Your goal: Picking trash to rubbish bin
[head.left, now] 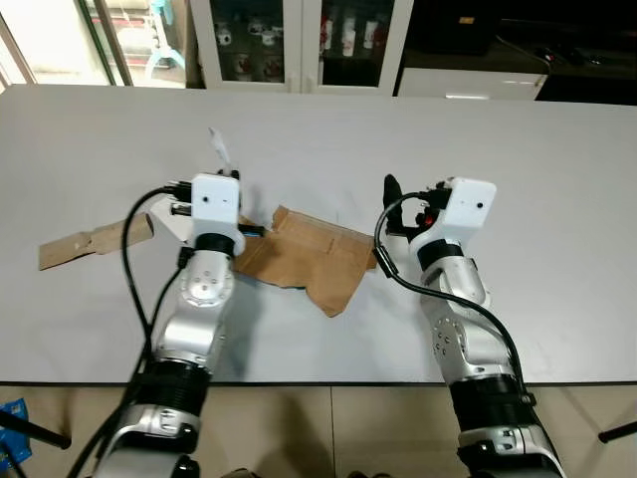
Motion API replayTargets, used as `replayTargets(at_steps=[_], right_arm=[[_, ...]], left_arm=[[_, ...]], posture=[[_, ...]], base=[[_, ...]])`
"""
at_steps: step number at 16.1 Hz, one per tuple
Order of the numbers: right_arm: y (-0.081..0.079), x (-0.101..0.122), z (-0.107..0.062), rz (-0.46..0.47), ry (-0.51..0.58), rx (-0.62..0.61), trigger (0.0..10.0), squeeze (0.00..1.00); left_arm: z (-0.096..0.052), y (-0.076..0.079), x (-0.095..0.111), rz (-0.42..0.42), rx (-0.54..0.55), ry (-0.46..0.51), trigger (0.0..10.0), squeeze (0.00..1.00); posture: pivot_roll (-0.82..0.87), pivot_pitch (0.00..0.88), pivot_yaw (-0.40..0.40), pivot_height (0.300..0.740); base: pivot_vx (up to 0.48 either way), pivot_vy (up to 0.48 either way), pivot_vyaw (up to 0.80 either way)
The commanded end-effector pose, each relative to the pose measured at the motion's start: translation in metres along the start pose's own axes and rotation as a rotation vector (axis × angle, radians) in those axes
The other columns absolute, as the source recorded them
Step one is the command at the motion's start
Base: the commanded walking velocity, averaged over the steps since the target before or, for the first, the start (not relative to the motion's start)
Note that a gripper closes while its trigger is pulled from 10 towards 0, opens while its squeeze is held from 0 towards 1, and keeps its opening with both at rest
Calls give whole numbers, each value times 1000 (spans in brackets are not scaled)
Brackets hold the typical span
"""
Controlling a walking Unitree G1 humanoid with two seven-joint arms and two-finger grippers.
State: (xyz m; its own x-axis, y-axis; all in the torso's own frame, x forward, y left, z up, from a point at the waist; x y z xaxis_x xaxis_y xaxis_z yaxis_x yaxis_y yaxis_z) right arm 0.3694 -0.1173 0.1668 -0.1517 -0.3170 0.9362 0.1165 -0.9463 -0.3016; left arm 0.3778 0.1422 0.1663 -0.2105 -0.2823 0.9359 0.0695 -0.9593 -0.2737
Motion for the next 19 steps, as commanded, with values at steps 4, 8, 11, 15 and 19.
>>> replayTargets(at_steps=[4, 8, 11, 15, 19], right_arm=[[2, 6, 4, -11, 33, -4, 10000, 0], [3, 1, 4, -11, 23, -7, 10000, 0], [3, 0, 4, -10, 22, -3, 10000, 0], [3, -3, 3, -8, 13, 3, 10000, 0], [3, -7, 1, -4, 1, 2, 10000, 0]], left_arm=[[4, 0, 5, -23, 3, 16, 10000, 0], [5, -7, 5, -16, 13, 20, 10000, 0], [3, -7, 3, -14, 18, 18, 10000, 0], [1, -6, 3, -8, 13, 19, 10000, 0], [0, -4, 1, -8, 7, 14, 10000, 0]], posture=[[-22, 45, -49, 740], [-22, 41, -46, 740], [-21, 35, -48, 740], [-20, 25, -50, 740], [-20, 18, -53, 740]], base=[[0, 0, 0], [0, 0, 0], [0, 0, 0], [0, 0, 0], [0, 0, 0]])
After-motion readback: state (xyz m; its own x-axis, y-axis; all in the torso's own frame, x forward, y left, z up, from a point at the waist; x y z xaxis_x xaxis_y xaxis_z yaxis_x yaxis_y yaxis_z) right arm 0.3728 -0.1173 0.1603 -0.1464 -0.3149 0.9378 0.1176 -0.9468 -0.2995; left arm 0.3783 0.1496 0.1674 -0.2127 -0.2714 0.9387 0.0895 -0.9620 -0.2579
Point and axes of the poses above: a point about 5 cm out from each wrist's last joint towards the gripper, its own z axis pointing out of the wrist towards the gripper, its own x axis along the axis of the wrist's last joint, y = z × x, the point moved 3 cm from there along z, pointing out of the wrist towards the gripper, and after that the axes turned 6 degrees about z, right-handed, at the moved point
